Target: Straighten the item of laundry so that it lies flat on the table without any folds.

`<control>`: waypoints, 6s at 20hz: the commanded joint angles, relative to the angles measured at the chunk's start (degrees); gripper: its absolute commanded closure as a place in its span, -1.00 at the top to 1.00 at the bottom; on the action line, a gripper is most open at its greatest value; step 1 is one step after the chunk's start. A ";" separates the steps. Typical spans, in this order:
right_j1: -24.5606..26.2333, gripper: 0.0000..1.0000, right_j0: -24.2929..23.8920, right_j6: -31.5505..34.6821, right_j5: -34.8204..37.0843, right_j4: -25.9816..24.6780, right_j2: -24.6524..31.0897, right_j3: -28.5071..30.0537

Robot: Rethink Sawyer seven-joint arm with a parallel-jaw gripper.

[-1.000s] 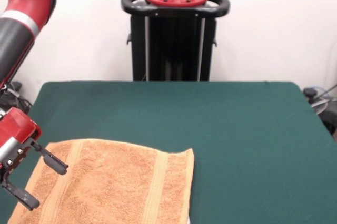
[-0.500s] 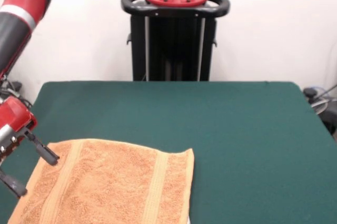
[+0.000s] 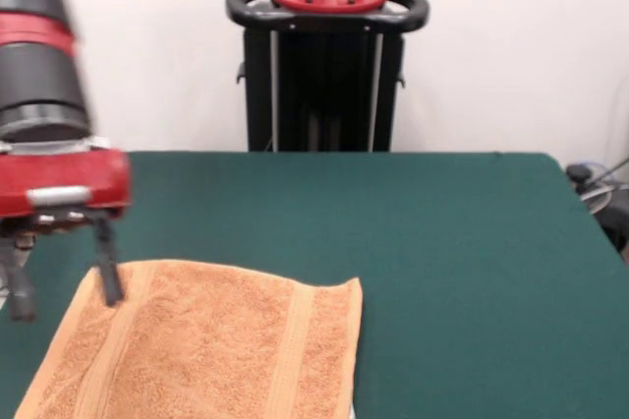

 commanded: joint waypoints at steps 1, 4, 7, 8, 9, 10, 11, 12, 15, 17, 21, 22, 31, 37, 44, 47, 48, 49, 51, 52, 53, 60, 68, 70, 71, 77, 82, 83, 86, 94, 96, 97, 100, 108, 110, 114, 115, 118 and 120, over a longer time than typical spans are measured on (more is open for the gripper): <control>-10.96 1.00 16.96 18.48 -39.89 5.82 -26.46 15.29; -13.01 1.00 20.70 19.74 -43.66 11.77 -30.78 17.54; -19.73 1.00 25.12 21.44 -40.18 21.07 -35.31 21.40; -21.80 1.00 26.50 21.32 -37.61 24.41 -36.64 22.37; -23.88 1.00 27.87 21.19 -35.04 27.75 -37.98 23.34; -25.11 1.00 28.79 20.77 -32.26 30.26 -38.75 23.74; -26.32 1.00 29.72 20.35 -30.09 32.68 -39.61 24.26; -27.15 1.00 30.40 20.13 -28.21 34.53 -40.30 24.50; -29.80 1.00 32.10 20.36 -22.21 38.92 -41.92 25.22; -31.28 1.00 33.50 20.51 -18.43 40.63 -43.17 25.13; -32.65 1.00 35.05 21.90 -14.54 41.28 -44.41 24.46; -32.92 1.00 35.43 22.31 -13.98 41.28 -44.81 24.22; -40.50 1.00 44.80 23.58 -6.24 46.51 -52.44 23.20; -43.40 1.00 46.85 23.73 -10.29 45.92 -52.93 25.68; -43.63 1.00 46.51 25.01 -14.44 43.93 -52.14 27.13; -43.70 1.00 47.18 25.81 -13.32 45.40 -53.36 27.71; -43.79 1.00 47.49 26.45 -12.79 46.22 -53.89 28.27; -43.57 1.00 47.15 27.05 -12.76 46.46 -53.63 28.79; -43.42 1.00 45.99 27.82 -13.26 46.09 -52.19 29.56; -43.38 1.00 45.10 28.43 -13.65 45.75 -51.06 30.08; -43.22 1.00 44.57 29.16 -14.07 45.73 -50.51 30.57; -44.82 1.00 54.43 30.04 -3.72 52.74 -62.70 29.80; -42.84 1.00 48.64 33.43 -9.95 47.97 -56.78 32.47; -39.65 1.00 45.53 35.89 -15.76 44.65 -53.38 33.35; -38.35 1.00 44.75 36.68 -17.29 43.83 -52.45 33.25; -34.60 1.00 41.02 41.63 -19.16 43.27 -48.13 33.23; -34.90 1.00 46.36 40.09 -9.44 49.99 -54.29 30.20; -36.10 1.00 49.35 40.02 -5.79 52.11 -57.54 29.52; -37.46 1.00 54.35 40.24 -1.09 54.10 -62.72 27.77; -35.48 1.00 58.69 46.16 1.79 58.44 -66.79 29.82; -35.60 1.00 58.51 46.46 0.81 58.80 -66.09 30.65; -35.63 1.00 58.50 46.20 1.01 58.89 -66.05 30.56; -35.05 1.00 58.65 45.31 3.31 59.33 -66.58 29.57; -35.03 1.00 58.32 44.48 5.09 58.24 -67.14 28.24; -35.62 1.00 58.96 44.92 5.54 58.07 -68.00 28.31; -39.21 1.00 61.01 46.68 7.92 57.35 -70.75 30.61; -40.23 1.00 61.92 46.76 8.63 56.87 -71.85 30.64; -42.05 1.00 64.60 47.76 13.83 56.09 -75.15 29.33; -43.03 1.00 66.32 48.60 18.33 55.47 -77.18 27.40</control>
